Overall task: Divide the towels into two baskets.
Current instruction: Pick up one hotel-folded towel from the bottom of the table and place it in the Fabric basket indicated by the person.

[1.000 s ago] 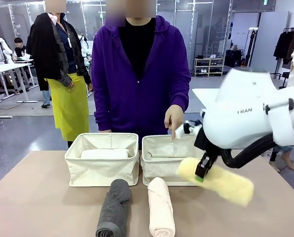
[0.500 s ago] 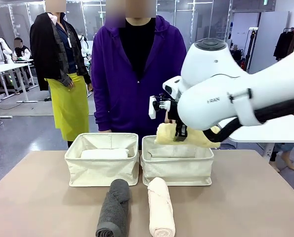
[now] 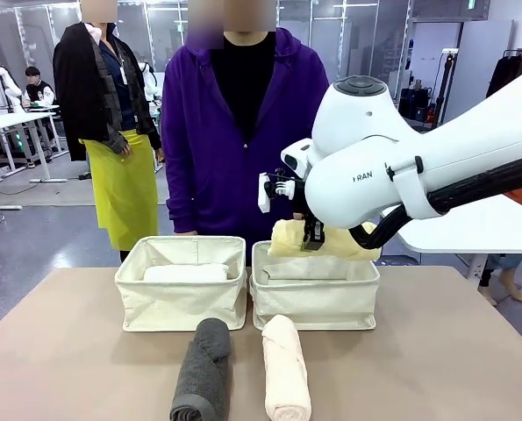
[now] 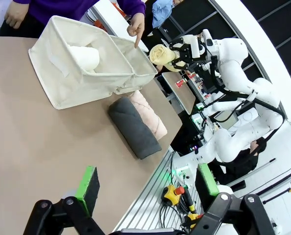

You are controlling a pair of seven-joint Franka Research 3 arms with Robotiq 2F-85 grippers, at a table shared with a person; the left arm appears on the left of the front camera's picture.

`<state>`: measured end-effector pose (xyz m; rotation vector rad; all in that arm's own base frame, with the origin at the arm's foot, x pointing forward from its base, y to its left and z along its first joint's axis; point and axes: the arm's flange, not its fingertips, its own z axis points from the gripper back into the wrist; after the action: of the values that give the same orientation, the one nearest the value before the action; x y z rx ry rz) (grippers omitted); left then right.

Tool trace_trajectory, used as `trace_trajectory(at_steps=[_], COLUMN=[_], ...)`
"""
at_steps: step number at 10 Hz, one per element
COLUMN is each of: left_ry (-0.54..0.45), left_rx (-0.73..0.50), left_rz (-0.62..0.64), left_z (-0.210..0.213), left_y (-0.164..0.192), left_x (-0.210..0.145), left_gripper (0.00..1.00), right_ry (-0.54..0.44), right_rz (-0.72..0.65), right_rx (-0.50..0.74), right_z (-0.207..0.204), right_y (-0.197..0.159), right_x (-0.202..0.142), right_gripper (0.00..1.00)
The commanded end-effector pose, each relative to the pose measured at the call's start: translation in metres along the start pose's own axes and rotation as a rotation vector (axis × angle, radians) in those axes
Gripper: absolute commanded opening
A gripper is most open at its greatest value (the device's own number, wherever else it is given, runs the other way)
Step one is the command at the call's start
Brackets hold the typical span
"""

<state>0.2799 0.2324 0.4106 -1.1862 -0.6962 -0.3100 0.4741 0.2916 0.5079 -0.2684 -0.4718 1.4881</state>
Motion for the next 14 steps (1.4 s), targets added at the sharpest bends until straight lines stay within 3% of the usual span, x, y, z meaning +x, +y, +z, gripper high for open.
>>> trace_trajectory(at_steps=[1, 2, 5, 9, 10, 11, 12, 13, 14], left_ry=[0.003, 0.003, 0.003, 0.003, 0.003, 0.003, 0.003, 0.003, 0.003], left_rx=[-0.009, -0.009, -0.009, -0.009, -0.009, -0.009, -0.009, -0.009, -0.009], left_rz=[-0.009, -0.009, -0.009, -0.009, -0.009, -0.009, -0.009, -0.009, -0.009], left_z=[0.002, 0.002, 0.002, 0.002, 0.002, 0.002, 0.002, 0.002, 0.002], left_y=[-0.005, -0.005, -0.005, -0.005, -0.005, -0.005, -0.005, -0.005, -0.005], left_x=[-0.003, -0.003, -0.003, -0.003, -0.003, -0.003, -0.003, -0.003, -0.003], left_gripper=[1.0, 1.0, 1.0, 1.0, 1.0, 1.0, 1.0, 1.0, 1.0], right_ry=[0.0, 0.002, -0.001, -0.021, -0.046, -0.052, -0.038, -0.034, -0.031], right_rz=[0.0, 0.048, 0.164, 0.21, 0.193, 0.189, 0.183, 0.18, 0.171], right_rx=[0.005, -0.033, 0.013, 0.019, 0.018, 0.006, 0.005, 0.016, 0.023], right_z=[-0.004, -0.02, -0.058, -0.114, -0.122, -0.127, -0.131, -0.133, -0.135], right_y=[0.0, -0.006, -0.031, -0.069, -0.077, -0.082, -0.085, -0.086, -0.085], right_x=[0.001, 0.006, 0.009, -0.004, -0.006, -0.009, -0.012, -0.013, -0.014], right_gripper=[0.41, 0.41, 0.41, 0.41, 0.48, 0.71, 0.79, 1.0, 1.0])
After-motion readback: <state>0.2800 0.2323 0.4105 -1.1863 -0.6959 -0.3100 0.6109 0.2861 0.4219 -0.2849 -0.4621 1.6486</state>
